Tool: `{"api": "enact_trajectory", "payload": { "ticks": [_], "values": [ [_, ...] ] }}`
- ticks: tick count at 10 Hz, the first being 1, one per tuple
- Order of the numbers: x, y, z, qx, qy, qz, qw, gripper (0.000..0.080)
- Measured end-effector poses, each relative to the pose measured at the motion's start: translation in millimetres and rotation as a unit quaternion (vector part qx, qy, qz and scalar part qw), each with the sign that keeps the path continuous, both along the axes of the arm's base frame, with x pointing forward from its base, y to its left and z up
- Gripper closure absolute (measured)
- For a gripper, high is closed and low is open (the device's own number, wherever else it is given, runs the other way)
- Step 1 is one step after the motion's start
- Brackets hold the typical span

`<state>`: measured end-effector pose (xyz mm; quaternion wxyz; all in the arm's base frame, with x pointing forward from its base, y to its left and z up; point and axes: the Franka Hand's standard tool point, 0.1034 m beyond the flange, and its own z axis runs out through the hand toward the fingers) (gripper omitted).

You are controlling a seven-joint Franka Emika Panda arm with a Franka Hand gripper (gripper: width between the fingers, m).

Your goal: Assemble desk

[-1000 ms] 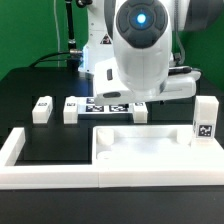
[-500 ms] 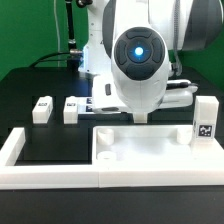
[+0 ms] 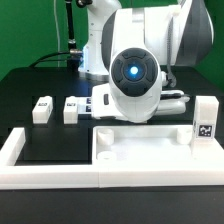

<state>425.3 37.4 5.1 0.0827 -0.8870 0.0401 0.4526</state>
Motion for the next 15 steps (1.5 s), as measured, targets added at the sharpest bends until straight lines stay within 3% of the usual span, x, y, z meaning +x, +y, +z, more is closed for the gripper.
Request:
{"api": "enact_trajectory", "payload": {
  "ticks": [1, 2, 3, 4, 5, 11, 12, 15],
  "values": [
    [0.6, -0.3, 0.2, 0.000, -0.001, 0.000, 1.000, 0.0150],
    [0.5, -0.5, 0.0, 0.000, 0.000, 0.000, 1.000, 0.0237],
    [0.4, -0.5, -0.1, 0.000, 0.000, 0.000, 1.000, 0.0384],
    [0.4, -0.6, -0.1, 0.000, 0.000, -0.001, 1.000, 0.0384],
    [0.4, -0.7, -0.1, 0.000, 0.000, -0.001, 1.000, 0.0516],
    [1.9, -1.3, 1.3, 0.000, -0.001, 0.000, 1.000, 0.0511],
    [12.3, -2.3, 12.6, 0.002, -0.006, 0.004, 1.000, 0.0511],
    [63.1, -18.6, 84.0, 0.028, -0.055, 0.024, 0.998, 0.0509]
  ]
}}
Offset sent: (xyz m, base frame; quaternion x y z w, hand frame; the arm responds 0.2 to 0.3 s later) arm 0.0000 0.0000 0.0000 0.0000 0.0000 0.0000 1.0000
